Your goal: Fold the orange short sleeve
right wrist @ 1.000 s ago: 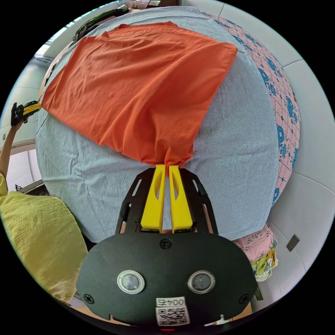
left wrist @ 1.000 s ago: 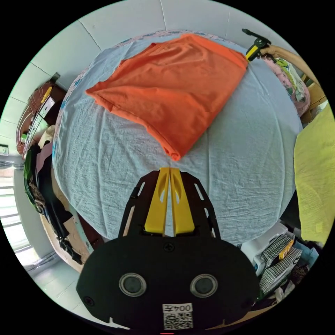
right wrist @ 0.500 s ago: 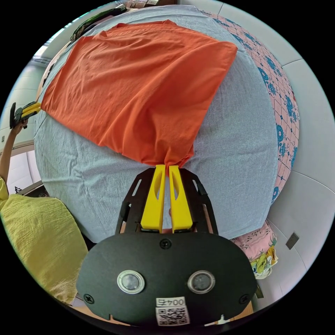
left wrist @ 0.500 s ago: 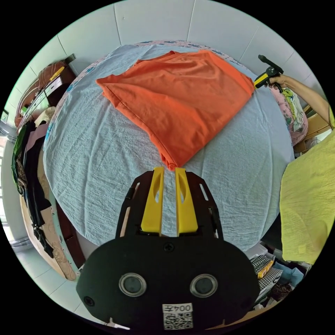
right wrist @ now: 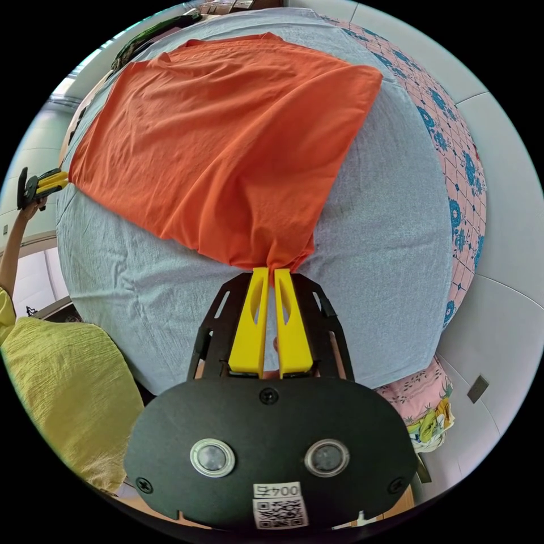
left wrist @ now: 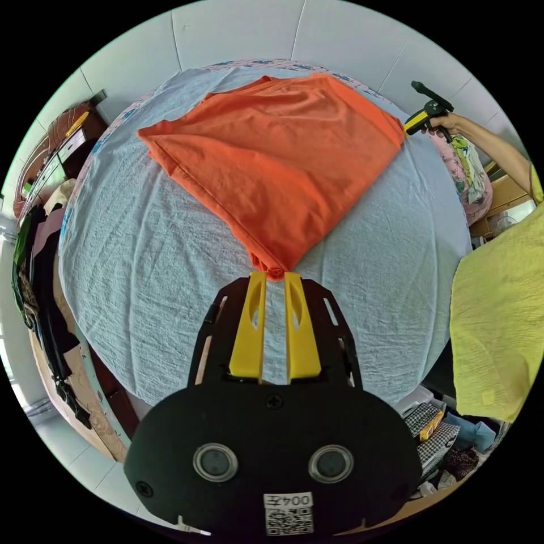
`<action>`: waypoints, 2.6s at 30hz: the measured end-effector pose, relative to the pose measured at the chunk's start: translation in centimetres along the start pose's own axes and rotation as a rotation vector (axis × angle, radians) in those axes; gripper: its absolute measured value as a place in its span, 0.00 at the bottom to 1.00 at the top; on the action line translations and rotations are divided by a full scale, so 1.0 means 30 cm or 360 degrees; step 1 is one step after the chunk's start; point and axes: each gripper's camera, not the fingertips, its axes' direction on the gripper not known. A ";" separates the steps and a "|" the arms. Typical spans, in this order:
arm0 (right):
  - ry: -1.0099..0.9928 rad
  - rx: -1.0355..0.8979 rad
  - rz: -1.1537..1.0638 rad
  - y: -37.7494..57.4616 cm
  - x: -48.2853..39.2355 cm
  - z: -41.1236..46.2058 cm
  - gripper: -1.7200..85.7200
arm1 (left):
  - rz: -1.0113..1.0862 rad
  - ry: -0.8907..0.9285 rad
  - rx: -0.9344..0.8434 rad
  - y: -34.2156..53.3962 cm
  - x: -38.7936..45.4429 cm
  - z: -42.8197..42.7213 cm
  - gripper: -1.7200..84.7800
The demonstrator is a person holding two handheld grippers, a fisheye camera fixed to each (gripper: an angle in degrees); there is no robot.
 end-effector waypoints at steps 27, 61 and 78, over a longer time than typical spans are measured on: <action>-0.0062 0.0123 0.0081 0.098 0.025 -0.013 0.04 | -0.0362 -0.0230 -0.0014 -0.018 0.095 0.053 0.02; -0.0333 0.0547 -0.0040 0.443 0.236 -0.071 0.11 | -0.0046 -0.0359 -0.0026 -0.301 0.417 0.255 0.02; -0.0253 0.0522 0.0232 0.424 0.243 -0.071 0.05 | -0.0065 -0.0324 0.0012 -0.302 0.369 0.273 0.02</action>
